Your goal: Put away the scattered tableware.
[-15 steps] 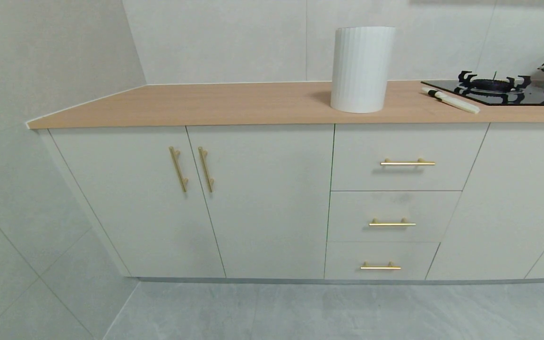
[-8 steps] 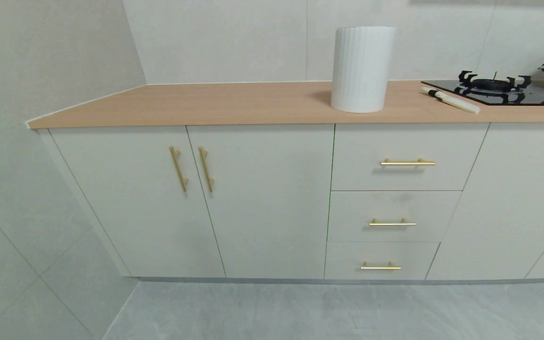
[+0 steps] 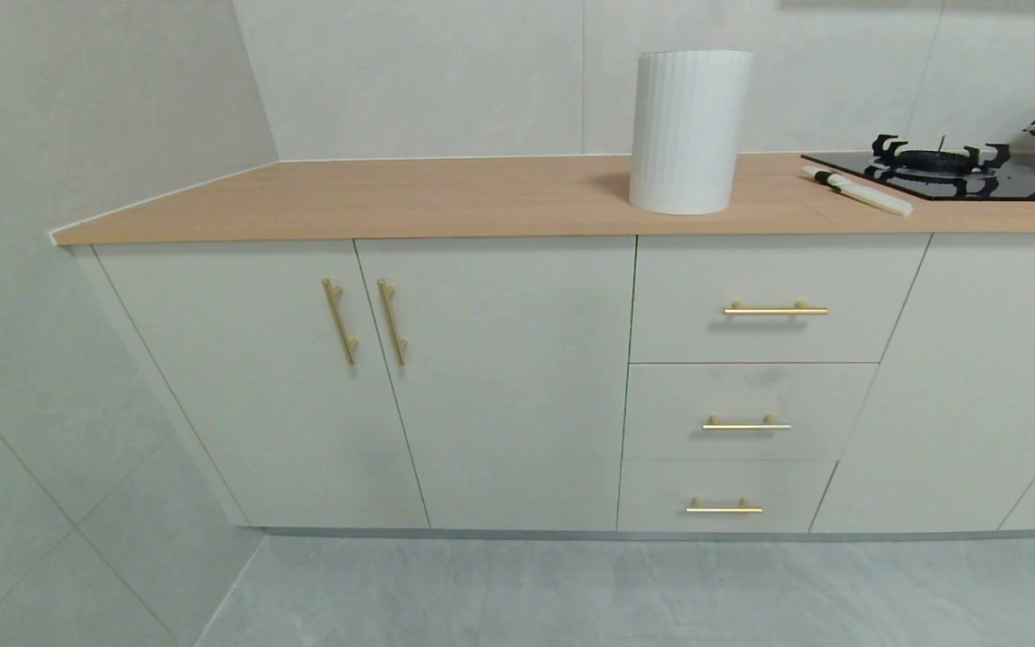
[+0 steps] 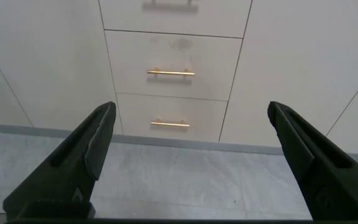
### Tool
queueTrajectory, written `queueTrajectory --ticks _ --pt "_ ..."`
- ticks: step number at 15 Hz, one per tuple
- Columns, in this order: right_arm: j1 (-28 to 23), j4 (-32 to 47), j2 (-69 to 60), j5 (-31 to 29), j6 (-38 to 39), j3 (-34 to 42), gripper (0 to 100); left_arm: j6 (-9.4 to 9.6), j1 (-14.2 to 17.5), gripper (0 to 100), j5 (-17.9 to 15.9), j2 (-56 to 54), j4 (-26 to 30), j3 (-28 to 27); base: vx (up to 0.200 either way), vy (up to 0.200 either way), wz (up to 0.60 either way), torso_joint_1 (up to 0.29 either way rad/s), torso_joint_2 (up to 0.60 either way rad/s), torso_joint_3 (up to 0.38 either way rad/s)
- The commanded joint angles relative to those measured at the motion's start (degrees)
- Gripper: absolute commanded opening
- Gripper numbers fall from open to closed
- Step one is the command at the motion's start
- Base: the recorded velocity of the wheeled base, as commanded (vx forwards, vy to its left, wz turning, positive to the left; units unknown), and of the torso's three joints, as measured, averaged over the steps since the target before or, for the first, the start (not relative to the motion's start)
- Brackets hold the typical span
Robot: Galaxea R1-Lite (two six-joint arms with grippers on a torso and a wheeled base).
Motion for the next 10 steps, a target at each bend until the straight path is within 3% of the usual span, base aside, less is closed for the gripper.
queueTrajectory --ticks 1,10 --pt "0.0 -0.1 0.2 0.0 0.0 0.0 100 -0.22 0.0 100 0.1 0.0 0.0 0.0 0.0 0.0 0.0 0.0 0.0 0.0" --pt "0.0 0.0 0.2 0.0 0.0 0.0 100 -0.31 0.0 100 0.1 0.0 0.0 0.0 0.2 0.0 0.0 0.001 0.0 0.003"
